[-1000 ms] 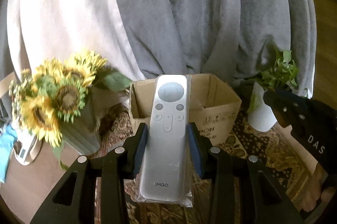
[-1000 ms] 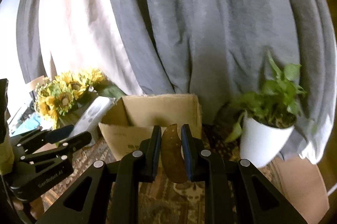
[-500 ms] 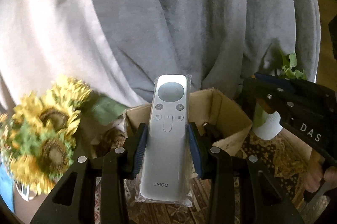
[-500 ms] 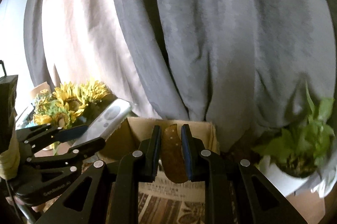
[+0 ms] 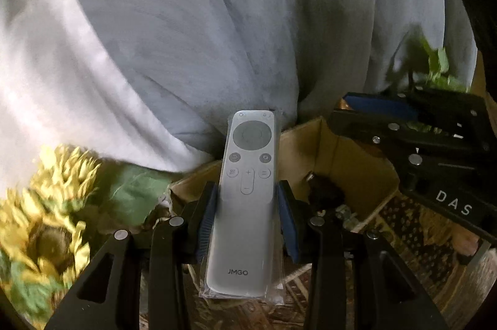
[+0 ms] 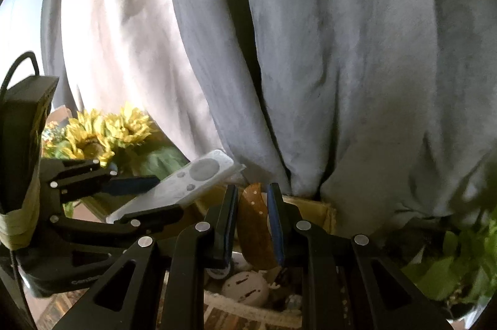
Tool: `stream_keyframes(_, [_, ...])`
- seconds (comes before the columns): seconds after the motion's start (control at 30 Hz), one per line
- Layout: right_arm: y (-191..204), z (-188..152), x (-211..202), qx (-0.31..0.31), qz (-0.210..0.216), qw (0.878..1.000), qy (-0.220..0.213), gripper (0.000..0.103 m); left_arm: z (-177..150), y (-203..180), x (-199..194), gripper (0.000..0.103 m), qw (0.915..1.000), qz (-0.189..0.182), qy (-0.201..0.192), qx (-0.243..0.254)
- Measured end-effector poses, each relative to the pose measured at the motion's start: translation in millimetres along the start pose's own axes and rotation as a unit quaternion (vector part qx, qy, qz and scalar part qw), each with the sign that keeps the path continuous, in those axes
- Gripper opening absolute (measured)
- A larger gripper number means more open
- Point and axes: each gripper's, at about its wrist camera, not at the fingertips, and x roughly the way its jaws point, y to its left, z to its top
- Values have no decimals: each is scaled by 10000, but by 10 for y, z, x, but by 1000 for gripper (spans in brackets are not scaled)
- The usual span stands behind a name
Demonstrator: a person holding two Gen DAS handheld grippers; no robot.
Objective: Organize rigid objects
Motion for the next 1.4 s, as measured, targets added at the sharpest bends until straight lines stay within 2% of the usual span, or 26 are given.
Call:
stream_keyframes(0.27, [-167,-110,446,225,123,9984,502,21,55,-42,427,39,9978,-264,486,378])
stream_keyframes(0.4, [-220,-193,623,306,156,9968,721,21,45,-82,557,39,9968,-333,663,298])
stream_keyframes(0.47, [-234,-225,711,381,216,9956,832,21,41,-85,574,41,9973,-339,628,178])
stream_keyframes(0.5, [-249,-245,739,432,235,9949,875,25,41,-82,577,49,9977,-286,609,122])
stream_keyframes(0.53, [-261,-262,760,480,244,9944,914,31,42,-88,573,53,9980,-205,587,70])
stream_keyframes(0.6, [-283,-292,767,546,164,9941,918,36,29,-97,532,53,9985,-186,517,-18])
stream_keyframes(0.7, [-293,-319,734,580,126,9942,896,36,-22,-68,429,53,9991,-54,384,-182])
stream_keyframes(0.83, [-271,-315,599,587,-5,9954,764,37,-104,-37,207,55,9982,83,196,-559])
stream_keyframes(0.93, [-233,-321,451,601,-60,9957,706,43,-183,-50,10,59,9968,274,70,-744])
stream_keyframes(1.07, [-147,-352,207,551,-146,9970,520,43,-262,-115,-254,59,9938,623,-123,-909])
stream_keyframes(1.33, [30,-437,-464,662,-313,9970,232,43,-495,-288,-940,63,9869,963,-521,-1189])
stream_keyframes(1.4, [109,-473,-685,631,-393,9972,14,43,-546,-345,-1116,63,9857,995,-617,-1210])
